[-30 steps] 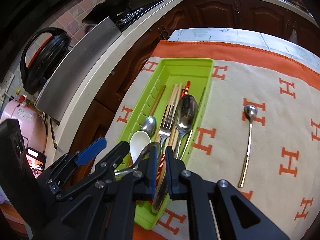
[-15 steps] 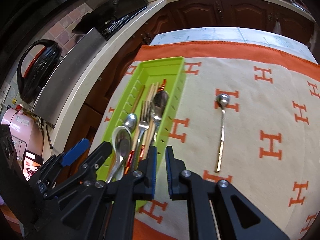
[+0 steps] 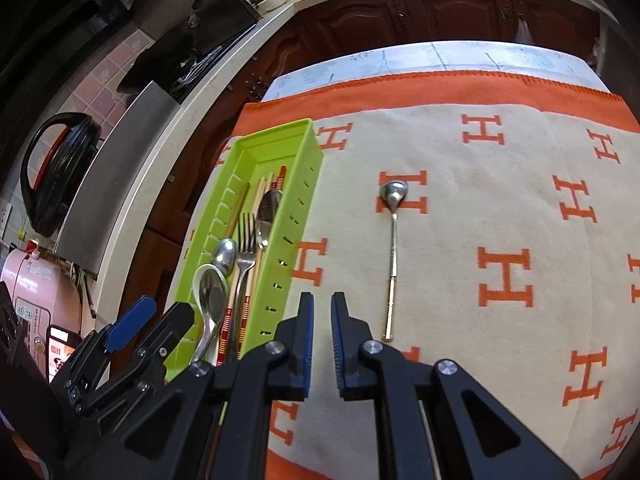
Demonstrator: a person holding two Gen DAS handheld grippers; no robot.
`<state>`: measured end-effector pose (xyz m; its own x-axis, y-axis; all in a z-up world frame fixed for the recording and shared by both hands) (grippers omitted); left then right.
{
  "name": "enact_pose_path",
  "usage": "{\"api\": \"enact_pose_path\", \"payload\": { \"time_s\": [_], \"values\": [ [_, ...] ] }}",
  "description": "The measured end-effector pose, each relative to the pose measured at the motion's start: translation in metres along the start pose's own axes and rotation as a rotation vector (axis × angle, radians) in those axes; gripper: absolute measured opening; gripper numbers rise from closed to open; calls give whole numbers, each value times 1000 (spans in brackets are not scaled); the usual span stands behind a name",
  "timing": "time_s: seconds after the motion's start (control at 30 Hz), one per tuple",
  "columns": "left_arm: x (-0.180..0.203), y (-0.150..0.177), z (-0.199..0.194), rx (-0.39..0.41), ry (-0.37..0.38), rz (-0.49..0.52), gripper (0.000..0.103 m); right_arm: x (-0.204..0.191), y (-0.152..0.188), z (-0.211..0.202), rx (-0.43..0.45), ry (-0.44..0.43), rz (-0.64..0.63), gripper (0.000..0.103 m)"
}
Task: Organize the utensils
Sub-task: 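Move right tool to the gold-handled small spoon and close on it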
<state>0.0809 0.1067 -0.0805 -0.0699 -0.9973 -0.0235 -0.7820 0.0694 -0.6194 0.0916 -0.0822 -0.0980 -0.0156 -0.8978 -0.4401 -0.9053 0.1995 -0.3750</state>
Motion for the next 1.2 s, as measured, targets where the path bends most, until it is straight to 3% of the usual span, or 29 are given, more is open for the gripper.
{"api": "enact_pose_path", "payload": {
  "time_s": [0.47,0.8,1.07,1.2],
  "values": [
    [8,-8,12,-11,-7,13,48,37,-12,5,1,24,88,9],
    [-2,-15,27,-30,-8,-30,48,71,-22,23,-26,52,176,9],
    [-7,-15,35,-44,-13,-46,48,53,-26,51,-84,60,119,9],
    [-9,-15,37,-47,-11,-56,48,38,-29,61,-76,133,56,9]
  ]
}}
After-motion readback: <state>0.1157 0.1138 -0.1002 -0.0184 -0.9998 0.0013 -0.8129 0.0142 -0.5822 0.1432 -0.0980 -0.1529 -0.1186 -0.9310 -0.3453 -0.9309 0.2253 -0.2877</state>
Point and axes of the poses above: each gripper's, at about its wrist camera, not at the fingertips, and z roughly the way its jaws point, x to its right, y to its underside, the point moved 2 cm from there along z, roughly the way its jaws point, and after that the axes turned 2 degrees about z, right-handed, at the moved point
